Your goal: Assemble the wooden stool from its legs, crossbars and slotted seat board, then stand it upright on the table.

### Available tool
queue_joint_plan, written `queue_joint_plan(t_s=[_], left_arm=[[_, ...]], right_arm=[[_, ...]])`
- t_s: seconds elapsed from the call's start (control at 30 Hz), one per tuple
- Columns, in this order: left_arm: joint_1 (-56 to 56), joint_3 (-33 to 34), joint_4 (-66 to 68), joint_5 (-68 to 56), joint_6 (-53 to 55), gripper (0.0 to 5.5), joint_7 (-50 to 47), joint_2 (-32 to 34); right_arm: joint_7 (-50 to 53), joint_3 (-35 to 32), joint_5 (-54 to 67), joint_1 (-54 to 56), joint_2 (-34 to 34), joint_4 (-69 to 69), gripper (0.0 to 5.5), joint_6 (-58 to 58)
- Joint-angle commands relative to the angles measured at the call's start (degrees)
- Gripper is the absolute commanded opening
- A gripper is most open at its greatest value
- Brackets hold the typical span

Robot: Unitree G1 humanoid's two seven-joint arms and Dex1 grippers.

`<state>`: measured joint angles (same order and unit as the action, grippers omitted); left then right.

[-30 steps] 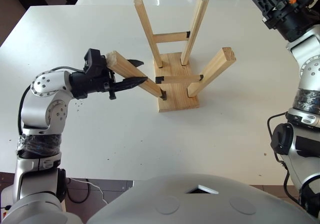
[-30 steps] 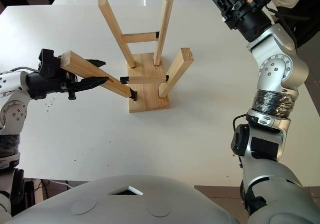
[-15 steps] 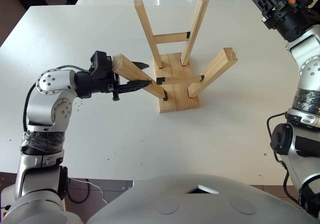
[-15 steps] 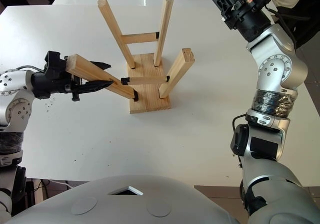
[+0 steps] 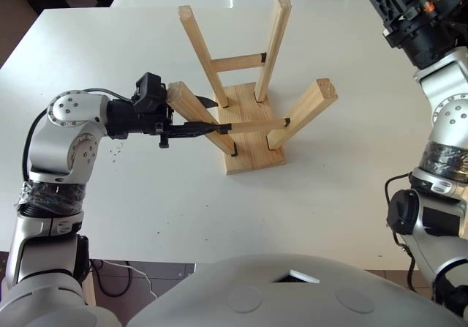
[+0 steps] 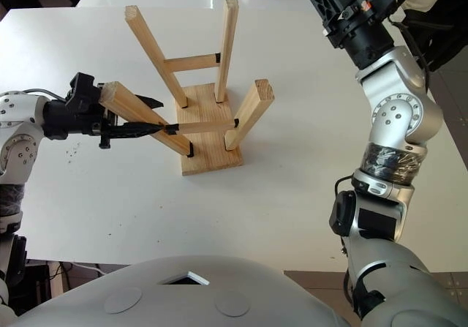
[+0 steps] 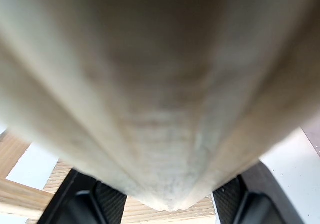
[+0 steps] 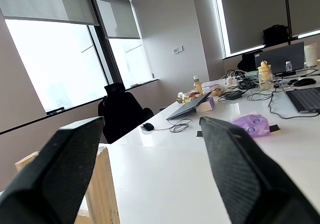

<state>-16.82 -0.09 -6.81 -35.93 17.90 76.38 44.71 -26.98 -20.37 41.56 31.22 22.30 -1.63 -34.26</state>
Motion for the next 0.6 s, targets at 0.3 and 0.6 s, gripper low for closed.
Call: queue_joint_plan(t_s=[0.3,0.6], left_arm=[[5.36,-0.30,-4.43,3.72,-1.84,2.05,-2.89,-0.04],[7.28,-2.53,-5.16,6.34,-0.47,2.05,-7.70,0.41]], right_arm=[[3.12,2.54,4.12,-1.59,2.42,-14.72,3.35,-6.87],[9.55,0.74,27.03,2.70,3.77,-31.18,2.01,-13.36]])
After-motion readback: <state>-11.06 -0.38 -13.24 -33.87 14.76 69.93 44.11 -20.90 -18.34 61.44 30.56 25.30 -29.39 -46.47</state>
